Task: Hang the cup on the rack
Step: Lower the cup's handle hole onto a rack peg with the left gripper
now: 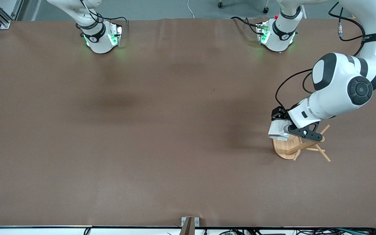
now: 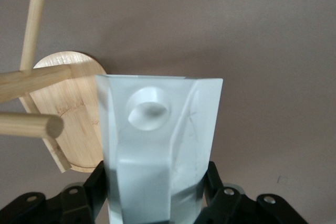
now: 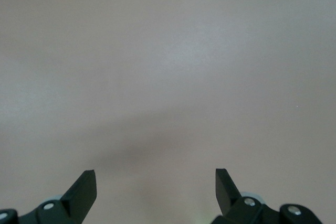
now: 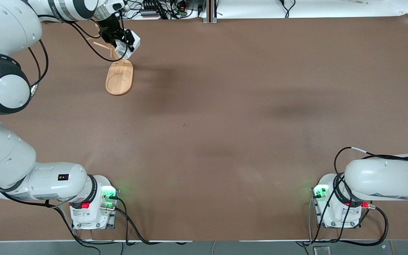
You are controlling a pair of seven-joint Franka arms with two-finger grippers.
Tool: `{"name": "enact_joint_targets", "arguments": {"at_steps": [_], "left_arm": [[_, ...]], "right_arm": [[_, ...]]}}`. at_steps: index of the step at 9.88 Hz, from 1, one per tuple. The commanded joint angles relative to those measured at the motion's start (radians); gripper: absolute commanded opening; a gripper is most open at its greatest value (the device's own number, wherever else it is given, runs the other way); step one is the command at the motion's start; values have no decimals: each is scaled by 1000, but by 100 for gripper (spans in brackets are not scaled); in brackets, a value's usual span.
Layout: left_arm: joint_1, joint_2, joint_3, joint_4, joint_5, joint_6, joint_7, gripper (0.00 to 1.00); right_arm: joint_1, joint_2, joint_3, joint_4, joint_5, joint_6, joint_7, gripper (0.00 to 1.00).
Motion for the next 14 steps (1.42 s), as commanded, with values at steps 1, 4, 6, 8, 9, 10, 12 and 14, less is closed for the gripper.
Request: {"name": "enact_joint_targets", "arguments": {"at_steps": [1,4,6,8,9,10,12,14], "left_arm": [[11,3,4,-39,-18,35,32,1],[13,-3,7,-28,-17,34,35,1],[14,0,7,-5,-14,36,56,1],[16,6,16,4,-20,36,88,1],[16,8,16,4,-18,37,90,1],[16,8,16,4,-18,37,93,1],[28,11,16,4,-18,37,94,1],[43,17,16,4,-33,43,95,1]], "right_arm": [[4,-1,7,10,-20,-6,-1,100],[4,-1,5,10,-17,-2,-2,100],[1,-1,2,10,-20,-1,-2,100],[1,-1,2,10,-20,2,-2,100],[3,-1,2,10,-20,2,-2,100],[1,-1,2,9,-19,2,-2,100],[1,-1,2,9,-19,5,-2,100],[1,-1,0,9,-19,5,-2,100]]}}
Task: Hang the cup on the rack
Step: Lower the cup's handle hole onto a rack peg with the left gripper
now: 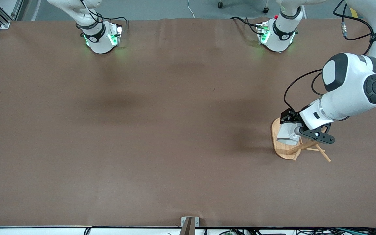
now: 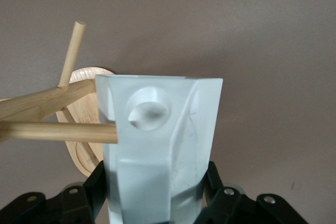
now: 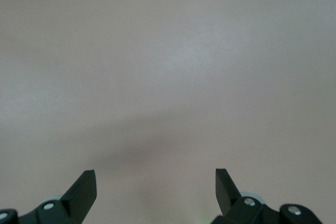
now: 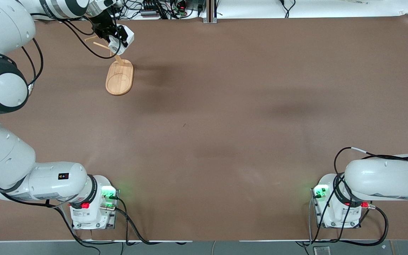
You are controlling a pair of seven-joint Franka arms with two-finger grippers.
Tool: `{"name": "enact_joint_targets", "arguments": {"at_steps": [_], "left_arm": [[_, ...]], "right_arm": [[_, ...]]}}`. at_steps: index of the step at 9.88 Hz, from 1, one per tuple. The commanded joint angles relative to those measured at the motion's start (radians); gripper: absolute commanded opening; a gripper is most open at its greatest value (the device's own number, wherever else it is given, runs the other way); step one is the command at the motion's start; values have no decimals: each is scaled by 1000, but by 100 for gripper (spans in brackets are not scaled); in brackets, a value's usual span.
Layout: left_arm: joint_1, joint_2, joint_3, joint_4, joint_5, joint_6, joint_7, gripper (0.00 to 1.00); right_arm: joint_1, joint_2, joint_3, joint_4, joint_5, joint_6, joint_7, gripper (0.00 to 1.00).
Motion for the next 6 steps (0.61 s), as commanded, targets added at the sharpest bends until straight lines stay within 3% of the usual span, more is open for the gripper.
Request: {"name": "enact_joint_targets", "arguments": {"at_steps": [1,6], "left_arm": [[21,26,1,-15,-51,32,25,1],[22,46,19,-16,-54,49,24,3]], "right_arm": [[-1,-1,0,6,-18,-1,-2,100],[-2,-1,0,6,-16,-1,-4,100]]}}
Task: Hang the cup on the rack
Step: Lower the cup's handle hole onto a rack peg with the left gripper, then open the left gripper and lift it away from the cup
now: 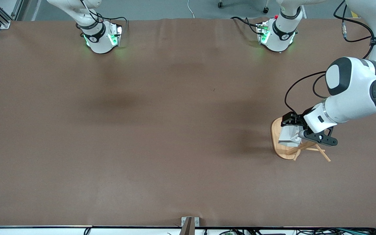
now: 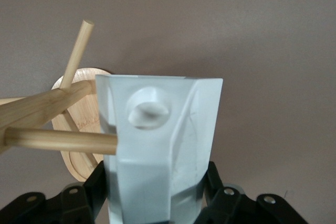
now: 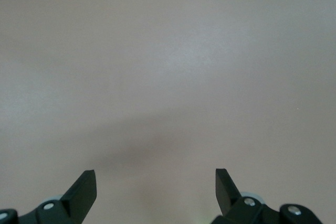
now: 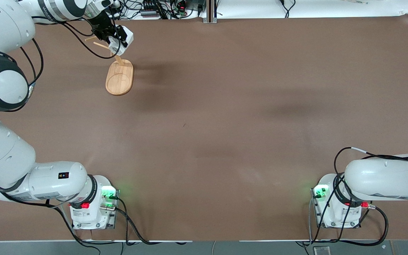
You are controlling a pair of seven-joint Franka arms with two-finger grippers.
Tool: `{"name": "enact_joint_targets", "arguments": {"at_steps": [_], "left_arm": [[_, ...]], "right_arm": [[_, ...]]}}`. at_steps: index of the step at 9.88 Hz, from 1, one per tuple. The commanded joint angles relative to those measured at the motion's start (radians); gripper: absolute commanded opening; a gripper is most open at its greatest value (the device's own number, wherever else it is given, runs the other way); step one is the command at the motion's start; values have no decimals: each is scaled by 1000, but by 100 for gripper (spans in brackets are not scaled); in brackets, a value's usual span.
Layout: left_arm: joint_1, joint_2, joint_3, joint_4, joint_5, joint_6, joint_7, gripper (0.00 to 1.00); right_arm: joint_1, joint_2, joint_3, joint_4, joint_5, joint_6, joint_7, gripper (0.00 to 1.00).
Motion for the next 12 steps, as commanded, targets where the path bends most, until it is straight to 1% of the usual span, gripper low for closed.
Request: {"name": "enact_joint_targets", "arguments": {"at_steps": [1,2,3,4,5,8,10,12], "left_arm": [[3,23,26,-16,-17,24,22,4],[3,23,28,-17,-17,24,22,5],[3,23,31,-17,-17,24,22,9],[3,25,32,-18,-15,24,22,30],[3,26,32,-18,-15,24,21,99],[1,14,31,-13,-12,13,-10,100],[1,-50,31,-12,-8,-74,-33,100],[4,-140,32,-6,-2,-155,-47,100]], "right_arm": [[-2,-1,2,6,-15,-1,-4,100],[-2,-1,2,6,-16,-1,-5,100],[-4,-1,2,6,-15,-1,-5,100],[-2,-1,2,6,-15,-1,-7,100],[-4,-1,2,6,-15,-1,-7,100],[-5,-1,0,4,-13,-1,-10,100],[-5,-1,0,4,-13,-1,-10,100],[-5,-1,0,3,-13,-1,-10,100]]}}
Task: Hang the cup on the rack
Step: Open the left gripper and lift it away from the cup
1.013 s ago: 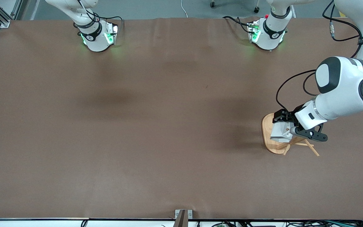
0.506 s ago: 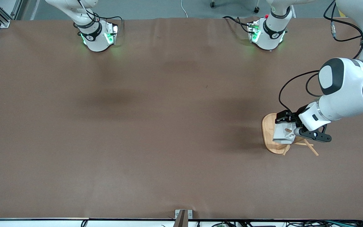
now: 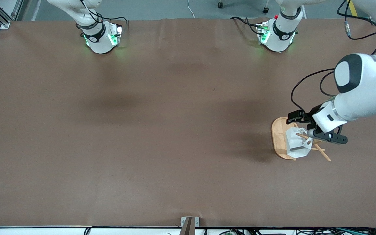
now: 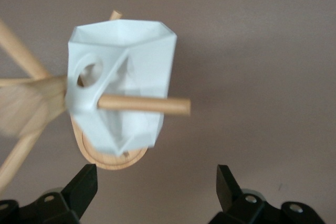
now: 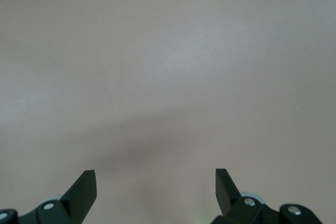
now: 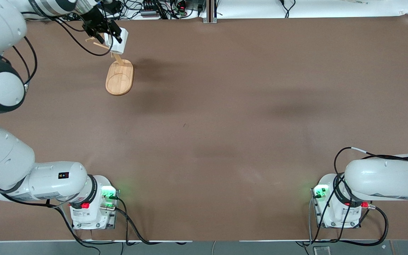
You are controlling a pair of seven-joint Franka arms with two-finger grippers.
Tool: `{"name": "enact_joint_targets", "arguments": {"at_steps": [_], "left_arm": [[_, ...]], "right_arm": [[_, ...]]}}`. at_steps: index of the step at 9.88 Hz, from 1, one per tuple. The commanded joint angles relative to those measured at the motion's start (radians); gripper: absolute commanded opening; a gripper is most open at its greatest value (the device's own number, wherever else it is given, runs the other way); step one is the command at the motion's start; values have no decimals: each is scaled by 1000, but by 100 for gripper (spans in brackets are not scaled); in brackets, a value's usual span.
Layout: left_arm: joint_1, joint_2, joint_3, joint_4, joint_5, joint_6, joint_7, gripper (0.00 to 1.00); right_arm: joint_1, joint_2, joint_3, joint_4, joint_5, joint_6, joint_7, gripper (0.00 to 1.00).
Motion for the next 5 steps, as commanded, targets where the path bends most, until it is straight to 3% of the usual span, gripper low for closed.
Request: {"name": "enact_joint_targets", "arguments": {"at_steps": [1,3,5], "left_arm": [[-5,-119,7,-27,41,-61,5,100],[-11,-184,15,29,196,-64,19,100],[-31,-220,41,66,188,-155,16,100]], "right_arm": [[-5,-1,3,0,-13,-2,-10,100],[-5,-1,3,0,-12,-2,-10,100],[-2,-1,1,0,-12,-2,-10,100]]}}
